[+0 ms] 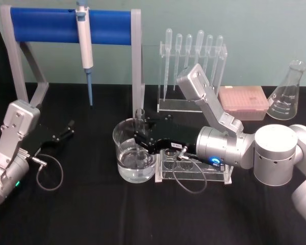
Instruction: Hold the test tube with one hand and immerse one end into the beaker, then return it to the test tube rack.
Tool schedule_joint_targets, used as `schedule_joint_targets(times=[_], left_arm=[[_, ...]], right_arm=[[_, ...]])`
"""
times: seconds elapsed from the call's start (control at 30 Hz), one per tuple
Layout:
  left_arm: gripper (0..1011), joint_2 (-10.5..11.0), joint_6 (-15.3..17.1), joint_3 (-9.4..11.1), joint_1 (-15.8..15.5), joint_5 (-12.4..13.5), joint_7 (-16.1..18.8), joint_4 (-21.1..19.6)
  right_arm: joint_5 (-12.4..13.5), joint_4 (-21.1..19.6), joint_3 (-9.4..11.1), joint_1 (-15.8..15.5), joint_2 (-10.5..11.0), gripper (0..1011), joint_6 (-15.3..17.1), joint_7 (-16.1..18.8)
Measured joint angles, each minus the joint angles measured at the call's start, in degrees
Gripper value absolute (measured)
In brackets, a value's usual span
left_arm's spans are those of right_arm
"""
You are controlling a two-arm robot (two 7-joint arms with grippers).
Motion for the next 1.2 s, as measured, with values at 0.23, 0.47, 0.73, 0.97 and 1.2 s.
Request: schedule_joint_targets(times=[0.23, 0.47, 0.73, 0.97, 1.2], left_arm=[[1000, 0.0, 0.0, 0.0, 0.0, 0.0, 0.0, 0.0], [1000, 0.0, 0.0, 0.0, 0.0, 0.0, 0.0, 0.0], [1000, 0.0, 0.0, 0.0, 0.0, 0.0, 0.0, 0.0], [1000, 0.0, 0.0, 0.0, 0.0, 0.0, 0.0, 0.0], [1000, 0.0, 0.0, 0.0, 0.0, 0.0, 0.0, 0.0]], right_arm=[[0.0, 0.0, 0.0, 0.0, 0.0, 227, 0.0, 0.0], [0.0, 0.0, 0.0, 0.0, 0.0, 227, 0.0, 0.0], [0.0, 0.0, 0.0, 0.0, 0.0, 227, 0.0, 0.0], [0.0, 0.0, 0.0, 0.0, 0.0, 227, 0.0, 0.0], [0.0, 0.0, 0.0, 0.0, 0.0, 227, 0.0, 0.0]])
